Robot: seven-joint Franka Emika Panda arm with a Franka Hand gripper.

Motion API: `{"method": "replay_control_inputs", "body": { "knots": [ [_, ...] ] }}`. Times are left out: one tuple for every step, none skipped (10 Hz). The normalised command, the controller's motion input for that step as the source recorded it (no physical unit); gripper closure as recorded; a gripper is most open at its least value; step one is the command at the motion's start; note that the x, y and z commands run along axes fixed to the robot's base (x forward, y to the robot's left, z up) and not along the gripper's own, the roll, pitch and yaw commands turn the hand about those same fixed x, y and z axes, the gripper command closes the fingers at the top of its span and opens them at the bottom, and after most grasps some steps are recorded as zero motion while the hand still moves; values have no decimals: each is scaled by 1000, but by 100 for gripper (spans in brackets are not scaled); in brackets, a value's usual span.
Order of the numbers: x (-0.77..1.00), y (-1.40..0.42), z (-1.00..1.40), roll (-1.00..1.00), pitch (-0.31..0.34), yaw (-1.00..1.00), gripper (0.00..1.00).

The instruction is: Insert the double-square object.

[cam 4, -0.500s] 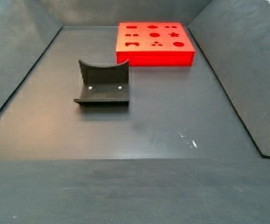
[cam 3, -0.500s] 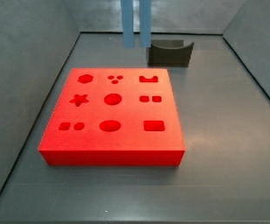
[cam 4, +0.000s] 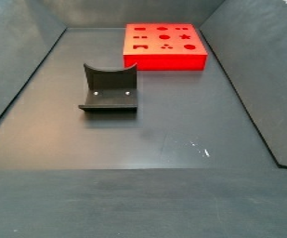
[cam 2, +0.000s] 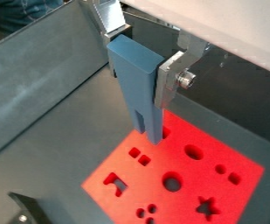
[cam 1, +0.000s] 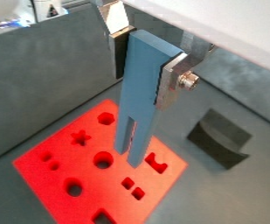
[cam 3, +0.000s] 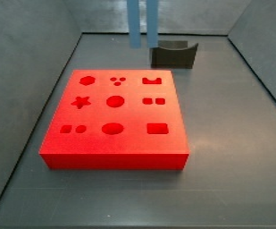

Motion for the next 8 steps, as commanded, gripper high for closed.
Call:
{"method": "replay_control_inputs", "body": {
  "knots": [
    [163, -140, 0, 500, 0, -37, 100],
    [0, 0, -183, 0, 0, 0, 100],
    [180, 0, -834, 113, 94, 137, 100],
    [380, 0, -846, 157, 41, 197, 100],
    [374, 0, -820, 180, 20, 217, 100],
    [317, 0, -791, 204, 0, 280, 100],
    [257, 0, -777, 200, 9, 289, 100],
    [123, -6, -840, 147, 53, 214, 100]
  ]
}}
